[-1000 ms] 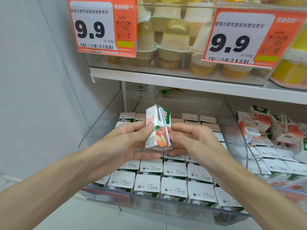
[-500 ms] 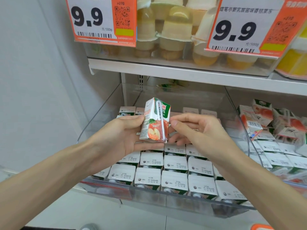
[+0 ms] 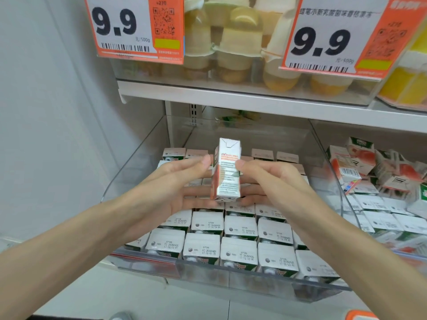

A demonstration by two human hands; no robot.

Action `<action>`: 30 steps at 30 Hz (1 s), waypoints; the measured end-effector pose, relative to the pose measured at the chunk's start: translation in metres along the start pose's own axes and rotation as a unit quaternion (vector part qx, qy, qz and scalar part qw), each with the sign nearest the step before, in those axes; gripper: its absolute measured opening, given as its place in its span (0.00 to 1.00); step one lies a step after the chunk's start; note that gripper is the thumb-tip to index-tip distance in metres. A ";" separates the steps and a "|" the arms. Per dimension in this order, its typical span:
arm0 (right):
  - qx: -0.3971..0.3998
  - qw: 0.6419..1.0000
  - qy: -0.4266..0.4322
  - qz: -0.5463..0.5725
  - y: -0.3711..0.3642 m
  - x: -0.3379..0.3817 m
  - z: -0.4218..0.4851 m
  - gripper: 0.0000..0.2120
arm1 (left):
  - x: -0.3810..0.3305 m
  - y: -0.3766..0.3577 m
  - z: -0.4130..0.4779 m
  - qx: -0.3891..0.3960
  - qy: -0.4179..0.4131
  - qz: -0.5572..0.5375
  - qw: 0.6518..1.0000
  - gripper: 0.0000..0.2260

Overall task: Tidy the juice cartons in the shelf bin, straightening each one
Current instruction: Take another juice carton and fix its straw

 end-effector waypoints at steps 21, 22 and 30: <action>-0.015 0.978 0.131 -0.163 -0.006 0.008 0.001 0.25 | -0.026 0.018 -0.017 -0.151 -0.125 0.233 0.953 0.18; -0.017 0.979 0.135 -0.151 -0.006 0.008 0.001 0.25 | -0.026 0.018 -0.017 -0.151 -0.134 0.240 0.950 0.18; -0.023 0.982 0.133 -0.130 -0.003 0.009 -0.001 0.23 | -0.024 0.016 -0.013 -0.130 -0.140 0.253 0.949 0.16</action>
Point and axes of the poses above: each hand's wrist, its own z-axis towards the middle knuckle, its own y-axis out of the back of the hand, x = y × z, the point moved 7 cm from there along z, towards the middle knuckle, and after that the axes turned 15 degrees about x, right-handed, at the moved point
